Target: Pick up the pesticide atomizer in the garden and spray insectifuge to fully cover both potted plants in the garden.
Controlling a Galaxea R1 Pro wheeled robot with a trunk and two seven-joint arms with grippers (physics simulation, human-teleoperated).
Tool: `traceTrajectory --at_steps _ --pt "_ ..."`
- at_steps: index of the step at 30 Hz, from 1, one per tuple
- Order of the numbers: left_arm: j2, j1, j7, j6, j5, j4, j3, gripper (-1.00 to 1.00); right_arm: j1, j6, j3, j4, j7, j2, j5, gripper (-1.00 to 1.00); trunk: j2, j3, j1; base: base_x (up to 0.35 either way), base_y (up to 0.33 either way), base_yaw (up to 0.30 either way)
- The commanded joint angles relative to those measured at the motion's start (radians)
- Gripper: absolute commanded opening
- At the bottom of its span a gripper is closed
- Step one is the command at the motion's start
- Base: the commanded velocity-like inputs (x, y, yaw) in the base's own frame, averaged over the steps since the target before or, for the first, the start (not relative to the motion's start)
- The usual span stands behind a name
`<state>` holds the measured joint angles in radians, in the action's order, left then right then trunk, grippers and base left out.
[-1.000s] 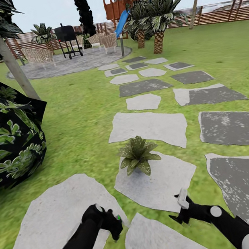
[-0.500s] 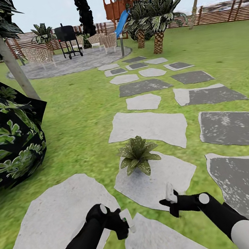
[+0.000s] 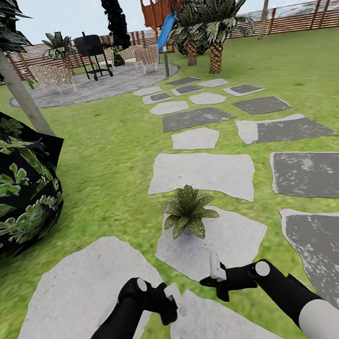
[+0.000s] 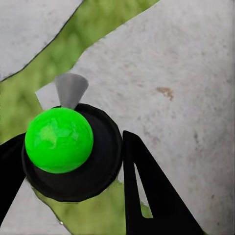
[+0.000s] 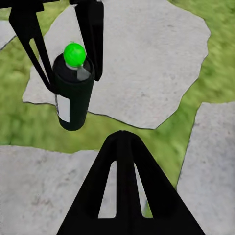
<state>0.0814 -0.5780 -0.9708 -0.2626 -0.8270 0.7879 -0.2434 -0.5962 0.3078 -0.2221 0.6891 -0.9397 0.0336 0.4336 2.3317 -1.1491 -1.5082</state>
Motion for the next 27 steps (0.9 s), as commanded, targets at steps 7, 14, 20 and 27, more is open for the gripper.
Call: traceTrajectory --at_steps 7,14,20,27 --pt "0.025 0.000 0.022 -0.012 0.003 0.003 0.002 -1.00 -0.001 0.005 -0.002 0.001 -0.001 -0.010 0.007 -1.00 0.000 -0.001 0.000 0.000 0.000 0.000" --pt "0.032 0.000 0.024 -0.012 0.003 0.003 0.004 -1.00 -0.001 0.005 -0.002 0.001 -0.002 -0.026 0.007 -1.00 0.000 -0.001 0.000 0.000 0.000 0.000" --pt "0.035 0.000 0.024 -0.012 0.025 0.004 0.005 -1.00 -0.001 0.005 -0.002 -0.002 -0.002 -0.041 0.007 -1.00 0.000 -0.001 0.000 0.000 0.000 0.000" --pt "0.036 0.000 0.024 -0.012 0.053 0.003 0.004 -1.00 -0.001 0.005 -0.002 -0.006 -0.002 -0.041 0.007 -1.00 0.000 -0.001 0.000 0.000 0.000 0.000"
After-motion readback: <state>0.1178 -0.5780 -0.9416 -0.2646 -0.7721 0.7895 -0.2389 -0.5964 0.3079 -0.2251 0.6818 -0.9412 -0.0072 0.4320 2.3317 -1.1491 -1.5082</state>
